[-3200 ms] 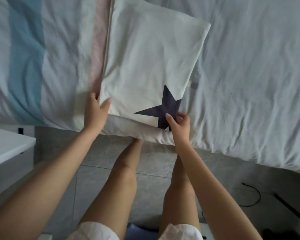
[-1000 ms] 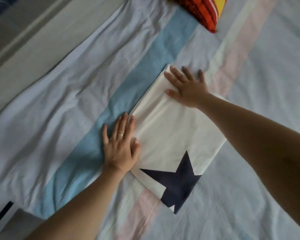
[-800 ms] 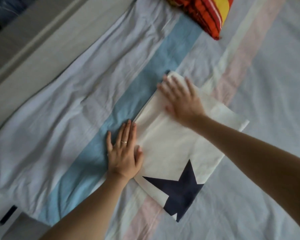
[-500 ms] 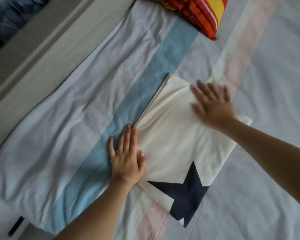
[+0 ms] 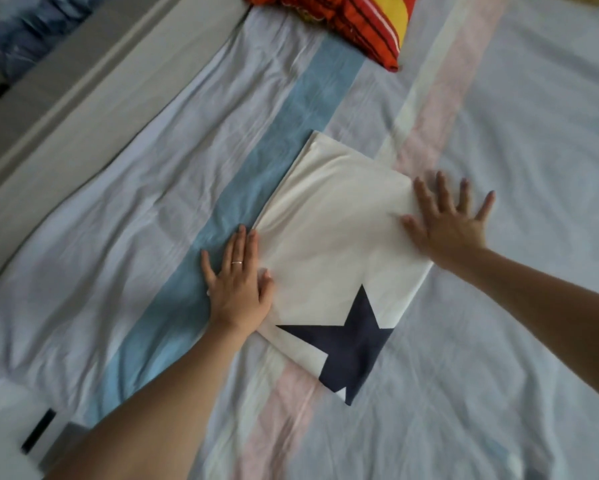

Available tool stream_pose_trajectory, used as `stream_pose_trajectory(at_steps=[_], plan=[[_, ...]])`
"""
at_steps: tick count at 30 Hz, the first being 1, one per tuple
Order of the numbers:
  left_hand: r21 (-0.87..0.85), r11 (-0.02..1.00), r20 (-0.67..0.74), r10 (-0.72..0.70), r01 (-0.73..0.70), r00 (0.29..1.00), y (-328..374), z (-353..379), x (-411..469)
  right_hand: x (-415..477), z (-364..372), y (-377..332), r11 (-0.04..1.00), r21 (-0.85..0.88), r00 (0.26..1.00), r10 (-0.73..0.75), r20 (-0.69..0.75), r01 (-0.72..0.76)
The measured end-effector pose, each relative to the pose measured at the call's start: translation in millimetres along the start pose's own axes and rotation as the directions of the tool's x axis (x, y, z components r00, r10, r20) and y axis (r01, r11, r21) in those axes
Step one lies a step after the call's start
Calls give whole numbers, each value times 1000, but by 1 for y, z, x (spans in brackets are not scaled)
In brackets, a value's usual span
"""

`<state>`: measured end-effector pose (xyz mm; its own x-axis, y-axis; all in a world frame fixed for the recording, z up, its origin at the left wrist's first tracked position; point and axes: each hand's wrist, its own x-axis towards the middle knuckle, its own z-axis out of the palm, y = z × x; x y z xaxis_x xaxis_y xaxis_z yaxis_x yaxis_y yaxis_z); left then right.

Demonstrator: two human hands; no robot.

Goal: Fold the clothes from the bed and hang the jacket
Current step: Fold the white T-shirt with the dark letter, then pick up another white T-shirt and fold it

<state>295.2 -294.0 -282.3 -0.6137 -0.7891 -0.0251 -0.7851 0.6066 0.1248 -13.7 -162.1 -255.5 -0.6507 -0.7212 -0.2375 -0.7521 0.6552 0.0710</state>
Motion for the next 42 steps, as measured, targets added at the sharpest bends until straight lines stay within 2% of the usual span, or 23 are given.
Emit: stream_pose_trajectory(at_steps=[2,4,6,7,8,10,12,13,14,16,19,21,24,26,27,29,30,32,35,37,39,41,42], plan=[[-47,996,-77,-82,78,994,13,-9,-1,-19,-6,-21,983,-44,976,-181,-124,176],[-103,993,-138,-77,63,987,38,-20,-10,-47,-3,-45,904,-82,891,-428,-153,420],[-111,987,-109,105,-117,989,68,-19,-36,-79,10,-57,757,-149,763,-646,-24,636],[-92,970,-59,220,-224,974,81,-14,-55,-88,17,-53,717,-165,731,-682,35,677],[-52,946,10,320,-320,947,90,-7,-75,-92,22,-45,724,-152,739,-670,77,673],[49,896,131,432,-441,892,93,7,-118,-100,27,-14,831,-109,838,-537,96,545],[92,905,191,393,-415,900,83,15,-142,-99,31,15,966,-16,963,-256,80,258],[91,923,214,349,-374,913,84,10,-153,-106,30,30,991,5,983,-132,129,132],[90,938,255,304,-335,918,86,8,-160,-112,27,38,998,8,982,-64,177,64],[71,963,369,215,-258,904,101,-8,-176,-137,17,53,997,59,975,-68,209,56],[9,996,437,71,-83,897,123,-21,-192,-170,16,65,963,201,977,-200,73,182],[-46,992,541,122,-115,832,168,-38,-212,-219,16,109,939,262,969,-243,51,221],[-121,957,603,283,-265,746,230,-42,-228,-293,27,179,926,313,965,-248,86,210],[-135,938,644,328,-320,691,272,-32,-233,-335,37,226,930,343,975,-186,125,134],[-149,924,662,359,-353,659,319,-24,-243,-368,41,274,940,338,980,-112,166,50],[-143,906,686,380,-398,621,365,-16,-246,-407,49,319,928,362,968,-4,250,-89],[-152,879,700,419,-452,578,411,-9,-259,-437,47,361,920,346,947,71,315,-184],[-155,830,719,467,-535,516,453,-2,-264,-468,51,401,883,363,915,154,374,-297],[-166,742,749,523,-650,406,545,11,-281,-516,52,483,852,323,869,260,421,-411],[-156,748,767,503,-645,399,584,11,-280,-529,56,518,839,297,849,310,428,-456],[-120,781,798,444,-613,408,625,18,-278,-533,62,552,792,307,835,417,359,-528],[-66,820,824,366,-568,432,647,22,-280,-528,69,574,696,391,798,521,303,-603],[-31,825,826,338,-564,450,656,27,-282,-523,75,584,613,458,760,581,289,-643]])
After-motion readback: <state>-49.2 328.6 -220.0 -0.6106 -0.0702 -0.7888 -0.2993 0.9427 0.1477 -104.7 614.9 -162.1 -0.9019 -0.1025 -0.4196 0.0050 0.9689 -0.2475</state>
